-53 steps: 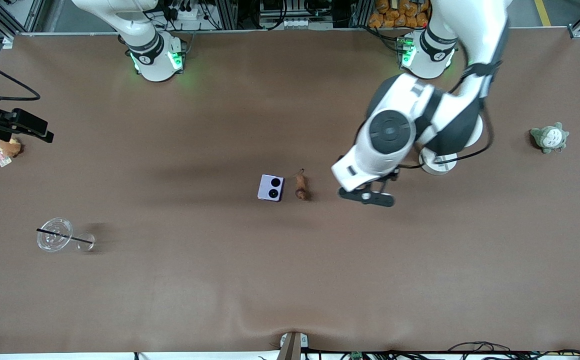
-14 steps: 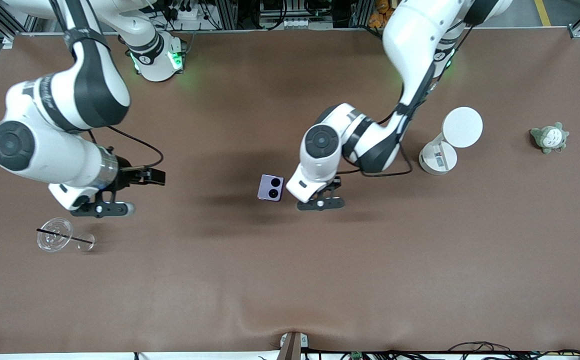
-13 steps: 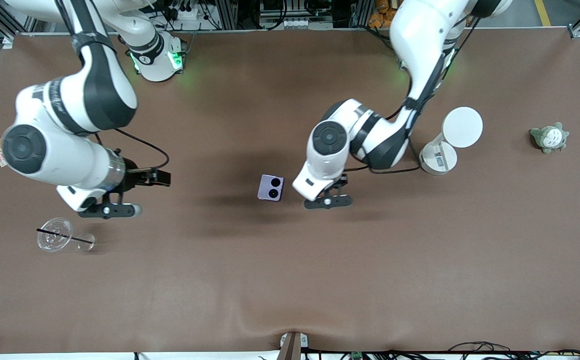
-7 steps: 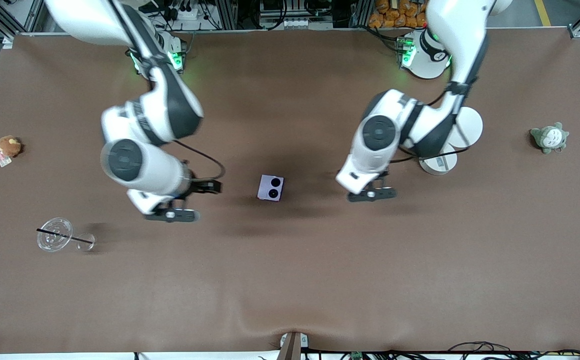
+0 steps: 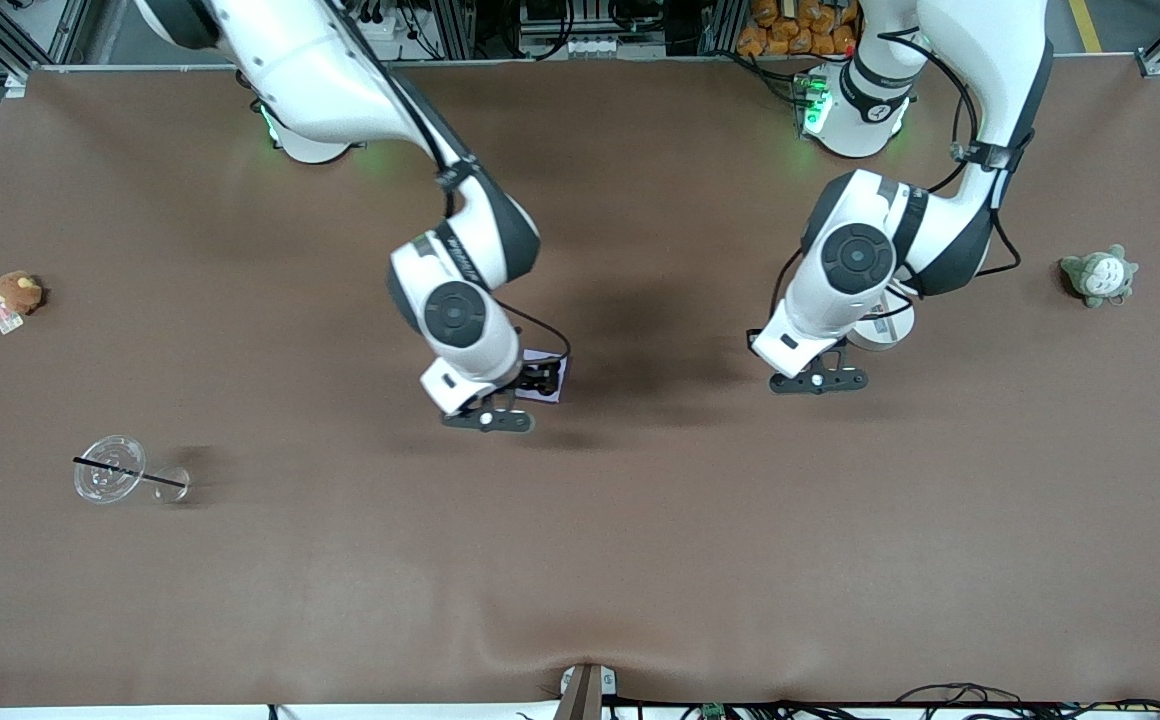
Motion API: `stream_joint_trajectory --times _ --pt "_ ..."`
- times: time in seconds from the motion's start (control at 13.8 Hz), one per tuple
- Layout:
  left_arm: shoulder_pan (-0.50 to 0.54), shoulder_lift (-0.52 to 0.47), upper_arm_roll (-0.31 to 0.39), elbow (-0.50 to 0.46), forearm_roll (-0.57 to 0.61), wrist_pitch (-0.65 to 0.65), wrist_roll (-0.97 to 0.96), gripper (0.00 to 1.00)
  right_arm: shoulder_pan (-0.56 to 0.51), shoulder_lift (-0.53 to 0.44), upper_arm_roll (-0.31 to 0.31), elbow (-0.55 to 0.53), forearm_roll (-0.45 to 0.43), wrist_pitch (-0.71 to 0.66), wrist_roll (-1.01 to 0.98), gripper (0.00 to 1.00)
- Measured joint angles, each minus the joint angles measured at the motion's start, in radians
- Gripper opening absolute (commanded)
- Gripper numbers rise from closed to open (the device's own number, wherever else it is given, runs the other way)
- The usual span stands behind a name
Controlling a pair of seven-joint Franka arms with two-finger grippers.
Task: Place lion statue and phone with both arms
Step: 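Grasp the white phone with the right gripper while the left gripper holds the lion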
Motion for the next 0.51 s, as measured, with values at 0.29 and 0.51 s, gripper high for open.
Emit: stream_joint_trajectory --times 0.29,0.51 --pt "0.061 -0.004 -0.001 -0.120 0.000 0.112 0.089 0.00 0.025 0.052 -0.001 -0.001 -0.003 0.064 0.069 1.00" --pt "0.062 -0.022 -0.012 -0.146 0.000 0.114 0.096 0.02 0.029 0.056 -0.002 -0.013 -0.003 0.093 0.074 1.00"
